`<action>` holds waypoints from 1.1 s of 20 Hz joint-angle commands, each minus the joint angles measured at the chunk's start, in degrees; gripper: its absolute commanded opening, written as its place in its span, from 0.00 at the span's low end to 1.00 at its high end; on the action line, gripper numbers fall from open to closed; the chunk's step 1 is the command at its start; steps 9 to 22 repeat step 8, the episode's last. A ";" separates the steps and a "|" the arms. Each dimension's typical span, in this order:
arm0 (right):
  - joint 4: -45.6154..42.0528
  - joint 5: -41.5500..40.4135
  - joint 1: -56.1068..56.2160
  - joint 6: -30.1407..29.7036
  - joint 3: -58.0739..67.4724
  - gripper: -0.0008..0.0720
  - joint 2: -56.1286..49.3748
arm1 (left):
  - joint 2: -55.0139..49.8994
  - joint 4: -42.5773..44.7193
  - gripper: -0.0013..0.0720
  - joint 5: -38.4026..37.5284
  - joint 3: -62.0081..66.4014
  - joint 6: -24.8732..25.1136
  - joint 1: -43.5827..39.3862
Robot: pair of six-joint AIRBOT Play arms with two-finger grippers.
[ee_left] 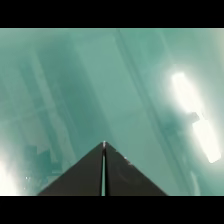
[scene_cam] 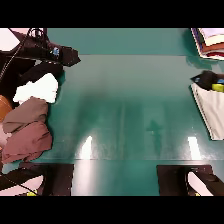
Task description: Fold the shirts.
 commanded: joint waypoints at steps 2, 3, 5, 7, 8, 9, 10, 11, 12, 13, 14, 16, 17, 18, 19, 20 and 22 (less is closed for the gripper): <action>0.48 -2.27 12.96 0.11 0.07 0.03 -1.05 | 0.00 -0.07 0.05 2.32 -0.02 0.00 -0.04; 0.55 -1.66 13.81 0.11 0.07 0.03 -1.84 | 0.00 -0.07 0.05 2.84 -0.02 -0.02 -0.04; 0.48 -1.25 15.34 0.11 0.07 0.03 -3.30 | 0.00 -0.07 0.05 3.48 -0.02 -0.02 -0.04; 0.66 -1.14 15.74 0.11 0.07 0.03 -4.61 | 0.00 -0.07 0.05 3.45 -0.02 -0.02 -0.04; 0.96 -0.98 15.72 0.11 0.07 0.03 -5.20 | 0.00 -0.07 0.05 3.45 -0.02 -0.02 -0.04; 0.96 -0.98 15.72 0.11 0.07 0.03 -5.20 | 0.00 -0.07 0.05 3.45 -0.02 -0.02 -0.04; 0.96 -0.98 15.72 0.11 0.07 0.03 -5.20 | 0.00 -0.07 0.05 3.45 -0.02 -0.02 -0.04; 0.96 -0.98 15.72 0.11 0.07 0.03 -5.20 | 0.00 -0.07 0.05 3.45 -0.02 -0.02 -0.04; 0.96 -0.98 15.72 0.11 0.07 0.03 -5.20 | 0.00 -0.07 0.05 3.45 -0.02 -0.02 -0.04; 0.96 -0.98 15.72 0.11 0.07 0.03 -5.20 | 0.00 -0.07 0.05 3.45 -0.02 -0.02 -0.04; 0.96 -0.98 15.72 0.11 0.07 0.03 -5.20 | 0.00 -0.07 0.05 3.45 -0.02 -0.02 -0.04; 0.96 -0.98 15.72 0.11 0.07 0.03 -5.20 | 0.00 -0.07 0.05 3.45 -0.02 -0.02 -0.04; 0.96 -0.98 15.72 0.11 0.07 0.03 -5.20 | 0.00 -0.07 0.05 3.45 -0.02 -0.02 -0.04; 0.96 -0.98 15.72 0.11 0.07 0.03 -5.20 | 0.00 -0.07 0.05 3.45 -0.02 -0.02 -0.04; 0.96 -0.98 15.72 0.11 0.07 0.03 -5.20 | 0.00 -0.07 0.05 3.45 -0.02 -0.02 -0.04; 0.96 -0.98 15.72 0.11 0.07 0.03 -5.20 | 0.00 -0.07 0.05 3.45 -0.02 -0.02 -0.04; 0.96 -0.98 15.72 0.11 0.07 0.03 -5.20 | 0.00 -0.07 0.05 3.45 -0.02 -0.02 -0.04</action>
